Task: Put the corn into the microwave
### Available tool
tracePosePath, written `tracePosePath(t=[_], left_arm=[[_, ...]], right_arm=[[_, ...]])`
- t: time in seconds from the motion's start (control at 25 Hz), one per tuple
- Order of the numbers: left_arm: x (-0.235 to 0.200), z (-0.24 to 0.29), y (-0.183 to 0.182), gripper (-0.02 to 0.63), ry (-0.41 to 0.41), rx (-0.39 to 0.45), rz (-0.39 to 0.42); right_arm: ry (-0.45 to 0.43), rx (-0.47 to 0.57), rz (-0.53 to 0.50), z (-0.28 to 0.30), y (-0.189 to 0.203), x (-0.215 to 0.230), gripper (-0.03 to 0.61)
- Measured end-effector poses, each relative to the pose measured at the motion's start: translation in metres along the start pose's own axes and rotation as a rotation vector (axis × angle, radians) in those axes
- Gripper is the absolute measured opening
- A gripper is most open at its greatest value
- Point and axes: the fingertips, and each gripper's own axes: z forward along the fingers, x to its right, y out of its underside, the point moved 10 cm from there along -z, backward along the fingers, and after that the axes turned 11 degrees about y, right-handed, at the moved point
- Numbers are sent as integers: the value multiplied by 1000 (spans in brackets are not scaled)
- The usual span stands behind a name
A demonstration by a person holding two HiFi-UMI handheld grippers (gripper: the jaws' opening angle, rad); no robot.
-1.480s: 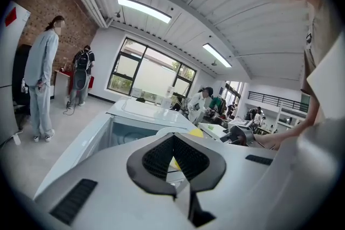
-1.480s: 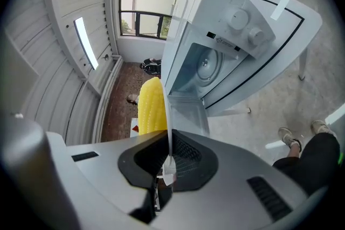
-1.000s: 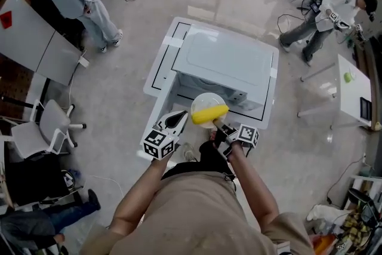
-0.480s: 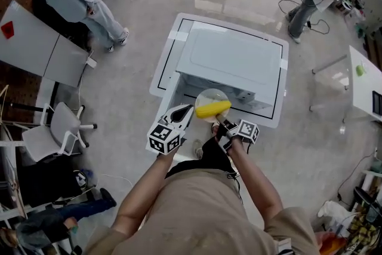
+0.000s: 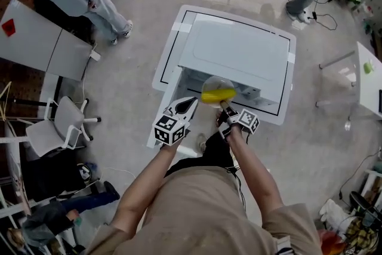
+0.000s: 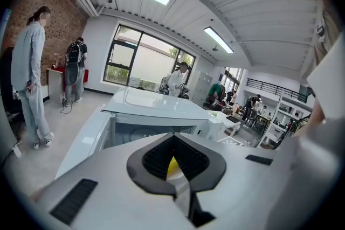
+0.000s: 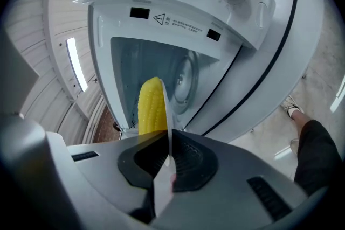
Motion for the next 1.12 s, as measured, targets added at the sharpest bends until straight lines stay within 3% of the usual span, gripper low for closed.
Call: tracePosePath(t=[0.68, 1.12], left_arm=[[3, 2, 3, 6, 4, -44, 8], [12, 9, 6, 6, 34, -46, -7]], right_arm=[[15, 121, 165, 66, -22, 25, 17], [31, 154, 188, 85, -36, 19, 17]])
